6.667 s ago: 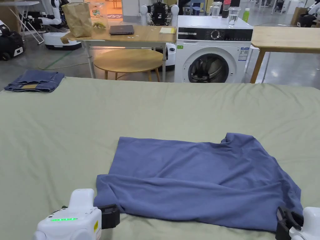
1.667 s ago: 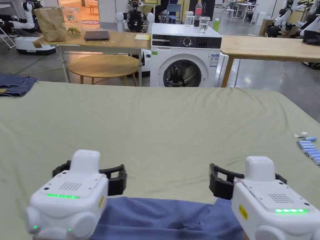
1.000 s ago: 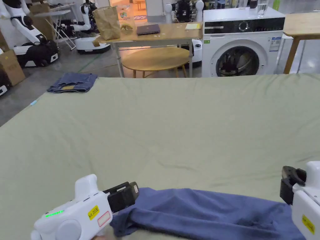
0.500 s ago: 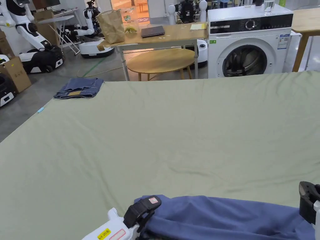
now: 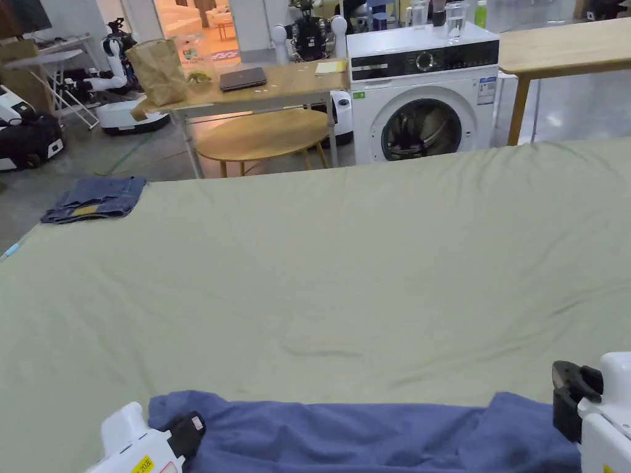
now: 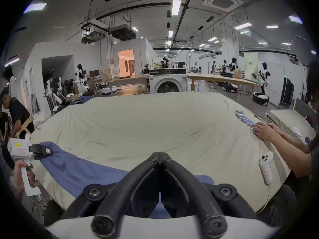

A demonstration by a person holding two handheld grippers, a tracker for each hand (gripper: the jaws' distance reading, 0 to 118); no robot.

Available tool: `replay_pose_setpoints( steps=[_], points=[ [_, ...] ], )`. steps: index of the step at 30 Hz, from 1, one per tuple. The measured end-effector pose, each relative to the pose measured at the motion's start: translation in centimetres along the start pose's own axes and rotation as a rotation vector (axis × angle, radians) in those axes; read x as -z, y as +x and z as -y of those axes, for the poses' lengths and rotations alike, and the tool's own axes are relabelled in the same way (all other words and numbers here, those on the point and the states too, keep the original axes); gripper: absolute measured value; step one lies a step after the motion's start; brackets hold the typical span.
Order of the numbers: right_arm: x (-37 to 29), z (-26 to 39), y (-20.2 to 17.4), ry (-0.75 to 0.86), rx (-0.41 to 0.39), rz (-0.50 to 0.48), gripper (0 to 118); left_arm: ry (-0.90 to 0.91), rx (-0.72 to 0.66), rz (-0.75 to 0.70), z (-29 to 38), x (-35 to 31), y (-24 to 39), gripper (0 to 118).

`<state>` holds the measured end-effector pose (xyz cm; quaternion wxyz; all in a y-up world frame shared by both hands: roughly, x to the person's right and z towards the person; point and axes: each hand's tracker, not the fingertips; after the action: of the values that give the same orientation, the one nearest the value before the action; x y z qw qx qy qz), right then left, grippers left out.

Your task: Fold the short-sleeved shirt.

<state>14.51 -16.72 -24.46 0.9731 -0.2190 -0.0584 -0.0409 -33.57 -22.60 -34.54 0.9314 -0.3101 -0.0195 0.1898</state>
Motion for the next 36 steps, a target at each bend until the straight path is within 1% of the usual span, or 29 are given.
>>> replay_pose_setpoints(
  steps=[4,5,7,10,11,12,13,15,16,17,18,19,20,21,22,25,27,28,29,30,31,32,34,35,36],
  points=[
    [0.1,0.3,0.4,-0.001,0.006,-0.003,0,0.082,0.430,-0.029,0.7,-2.4,8.6,1],
    [0.0,0.4,0.4,0.000,0.005,-0.005,0,0.076,0.506,-0.013,1.4,-2.6,11.0,1],
    [-0.2,0.6,0.5,0.004,0.001,-0.008,0,0.057,0.608,0.015,3.0,-2.6,15.6,1],
    [-0.6,0.9,0.9,0.006,-0.006,-0.013,0,0.033,0.822,0.006,7.4,-1.4,22.2,1],
    [-0.7,1.0,1.1,0.007,-0.006,-0.016,0,-0.015,0.889,-0.004,9.1,-0.4,23.8,1],
    [-0.8,1.1,1.4,0.008,-0.004,-0.018,0,-0.061,0.937,0.009,10.6,0.5,24.9,1],
    [-0.9,1.2,1.7,0.009,-0.001,-0.017,0,-0.104,0.953,0.002,12.1,1.5,25.9,1],
    [-1.3,1.3,2.5,0.011,0.012,-0.018,0,-0.135,0.937,-0.058,13.6,3.3,26.5,1],
    [-1.4,1.3,2.8,0.010,0.014,-0.020,0,-0.146,0.927,-0.101,13.8,3.8,26.6,4],
    [-1.5,1.3,3.2,0.006,0.013,-0.021,0,-0.168,0.882,-0.097,13.4,4.1,26.6,20],
    [-1.7,1.3,3.5,0.008,0.012,-0.019,0,-0.184,0.836,-0.086,12.8,3.9,26.7,44],
    [-1.9,1.4,3.9,0.014,0.011,-0.016,0,-0.203,0.789,-0.021,11.8,3.5,26.6,76],
    [-2.0,1.3,4.2,0.014,0.012,-0.017,0,-0.216,0.690,0.061,10.7,2.9,26.3,99],
    [-2.0,1.3,4.7,0.011,0.022,-0.022,0,-0.216,0.559,0.147,9.2,1.7,25.7,99],
    [-2.0,1.4,5.0,0.009,0.036,-0.026,0,-0.177,0.454,0.226,7.9,0.2,25.1,99],
    [-2.1,1.5,5.9,-0.006,0.051,-0.041,0,-0.066,0.470,0.194,5.3,-3.2,24.4,99],
    [-2.0,1.7,6.3,-0.011,0.050,-0.046,0,-0.037,0.382,0.179,4.1,-3.5,23.0,97],
    [-2.0,1.7,6.6,-0.009,0.054,-0.052,0,-0.060,0.322,0.155,3.6,-3.0,22.0,86],
    [-1.9,1.7,6.7,-0.012,0.060,-0.056,0,-0.091,0.287,0.141,3.5,-2.1,21.1,50],
    [-1.7,1.7,6.9,-0.015,0.066,-0.058,0,-0.146,0.281,0.122,3.6,-1.1,20.4,18],
    [-1.6,1.8,7.0,-0.016,0.071,-0.062,0,-0.221,0.297,0.106,4.1,0.2,20.4,1],
    [-1.6,1.8,7.1,-0.016,0.073,-0.065,0,-0.269,0.307,0.109,4.8,0.9,20.2,1],
    [-1.5,1.8,7.2,-0.019,0.071,-0.068,0,-0.290,0.294,0.136,6.4,1.9,20.1,1],
    [-1.5,1.9,7.3,-0.019,0.071,-0.068,0,-0.324,0.272,0.171,7.4,2.4,20.5,1],
    [-1.4,1.8,7.4,-0.020,0.071,-0.069,0,-0.361,0.262,0.239,8.4,3.1,20.9,1]
  ],
)
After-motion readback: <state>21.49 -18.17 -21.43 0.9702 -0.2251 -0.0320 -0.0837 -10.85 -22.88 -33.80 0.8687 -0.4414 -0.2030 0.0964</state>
